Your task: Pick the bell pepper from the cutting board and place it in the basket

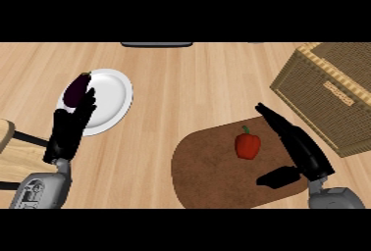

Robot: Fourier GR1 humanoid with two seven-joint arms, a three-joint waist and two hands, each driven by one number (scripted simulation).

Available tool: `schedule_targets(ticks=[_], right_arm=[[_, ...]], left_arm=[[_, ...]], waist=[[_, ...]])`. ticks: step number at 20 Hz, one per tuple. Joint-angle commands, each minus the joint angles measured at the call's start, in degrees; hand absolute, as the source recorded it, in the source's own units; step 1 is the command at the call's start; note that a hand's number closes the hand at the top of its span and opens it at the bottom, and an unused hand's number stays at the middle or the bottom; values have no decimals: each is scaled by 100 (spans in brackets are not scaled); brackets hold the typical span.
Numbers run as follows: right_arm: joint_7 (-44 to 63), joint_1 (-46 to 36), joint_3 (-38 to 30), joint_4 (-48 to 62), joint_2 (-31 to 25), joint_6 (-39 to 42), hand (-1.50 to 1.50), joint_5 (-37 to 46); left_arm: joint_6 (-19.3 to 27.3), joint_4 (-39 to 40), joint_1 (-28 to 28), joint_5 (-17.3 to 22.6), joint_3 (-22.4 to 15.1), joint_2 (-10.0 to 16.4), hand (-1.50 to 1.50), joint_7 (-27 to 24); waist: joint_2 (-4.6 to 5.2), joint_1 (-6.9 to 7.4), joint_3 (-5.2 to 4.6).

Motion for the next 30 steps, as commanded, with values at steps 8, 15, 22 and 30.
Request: schedule_targets(ticks=[8, 15, 22, 30], right_arm=[[234, -112, -63, 183, 440, 361, -150, 404], [-37, -71, -179, 533, 643, 208, -150, 601], [-218, -284, 3, 975, 657, 267, 150, 969], [-929, -662, -26, 1594, 649, -735, 150, 1714]], left_arm=[[-191, 484, -335, -130, 383, -36, 0, -238], [-188, 281, -239, -351, 256, -214, 0, -36], [-203, 173, -202, -367, 238, -342, 0, 14], [-450, 172, -160, -219, 480, -119, 0, -101]], waist=[[1, -15, -1], [0, -13, 0], [0, -10, 0], [0, 5, 0]])
